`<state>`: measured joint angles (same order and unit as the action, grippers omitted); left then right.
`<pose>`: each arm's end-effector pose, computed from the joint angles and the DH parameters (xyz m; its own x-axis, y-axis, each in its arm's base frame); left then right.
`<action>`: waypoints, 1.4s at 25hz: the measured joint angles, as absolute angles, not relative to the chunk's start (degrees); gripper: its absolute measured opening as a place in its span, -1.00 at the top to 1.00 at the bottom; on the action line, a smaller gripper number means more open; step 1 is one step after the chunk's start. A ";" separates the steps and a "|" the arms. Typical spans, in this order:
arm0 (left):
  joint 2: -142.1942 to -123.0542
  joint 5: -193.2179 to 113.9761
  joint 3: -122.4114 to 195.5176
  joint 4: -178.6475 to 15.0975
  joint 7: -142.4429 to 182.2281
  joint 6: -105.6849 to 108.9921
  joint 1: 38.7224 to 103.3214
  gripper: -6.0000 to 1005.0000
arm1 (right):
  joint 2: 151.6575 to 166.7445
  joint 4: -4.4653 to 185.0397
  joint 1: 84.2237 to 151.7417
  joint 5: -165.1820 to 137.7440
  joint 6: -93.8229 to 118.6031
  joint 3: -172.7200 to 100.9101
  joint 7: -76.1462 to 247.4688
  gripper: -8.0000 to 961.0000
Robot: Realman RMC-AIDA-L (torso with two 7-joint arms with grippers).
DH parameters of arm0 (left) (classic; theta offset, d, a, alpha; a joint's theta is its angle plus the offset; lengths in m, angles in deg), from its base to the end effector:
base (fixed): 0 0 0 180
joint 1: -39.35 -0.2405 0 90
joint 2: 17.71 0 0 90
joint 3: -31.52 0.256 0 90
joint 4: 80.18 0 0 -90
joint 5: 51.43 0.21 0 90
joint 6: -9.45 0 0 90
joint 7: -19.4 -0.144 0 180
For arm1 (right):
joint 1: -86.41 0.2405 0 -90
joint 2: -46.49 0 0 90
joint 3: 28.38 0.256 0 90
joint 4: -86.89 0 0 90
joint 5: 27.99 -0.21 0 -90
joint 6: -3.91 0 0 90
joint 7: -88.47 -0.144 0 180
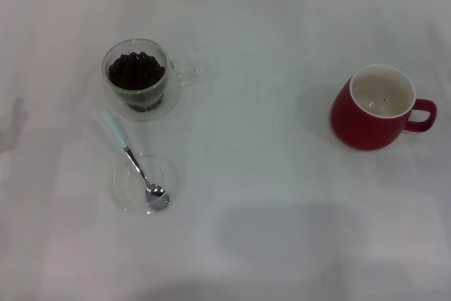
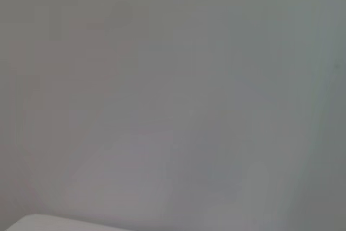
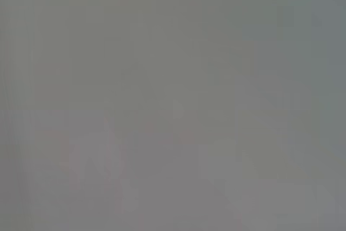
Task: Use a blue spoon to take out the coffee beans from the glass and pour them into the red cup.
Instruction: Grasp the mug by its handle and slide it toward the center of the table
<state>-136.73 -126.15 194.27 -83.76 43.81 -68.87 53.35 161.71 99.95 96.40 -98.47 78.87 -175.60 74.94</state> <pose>-0.3782 0.2441 -0.0065 0.5517 0.0209 0.8338 0.8312 -0.0971 -0.5475 0.3989 0.2378 0.0205 0.6077 0.0269 -0.7937 -0.7912 0.1057 -0.6023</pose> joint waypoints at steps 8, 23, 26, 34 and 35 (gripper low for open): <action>-136.51 -126.50 193.82 -83.10 42.83 -69.10 55.02 -0.74 | 161.79 100.24 92.25 -97.90 83.50 -177.81 74.65 -0.81; -137.00 -126.14 194.34 -83.83 42.70 -68.65 55.03 -0.74 | 162.48 98.90 83.42 -84.01 87.15 -181.97 67.94 -0.81; -137.02 -126.10 194.32 -84.55 42.68 -68.48 55.58 -0.74 | 162.39 98.85 83.88 -81.82 85.05 -182.41 67.68 -0.81; -137.01 -126.04 194.32 -85.10 42.72 -68.72 55.82 -0.74 | 162.33 98.95 86.16 -81.21 81.65 -183.70 67.74 -0.80; -137.00 -126.04 194.29 -85.11 42.82 -68.72 55.82 -0.74 | 162.33 98.96 86.46 -81.20 81.15 -183.71 67.74 -0.80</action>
<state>-137.00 -126.04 194.29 -85.11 42.82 -68.72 55.82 162.33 98.96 86.46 -81.20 81.15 -183.71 67.74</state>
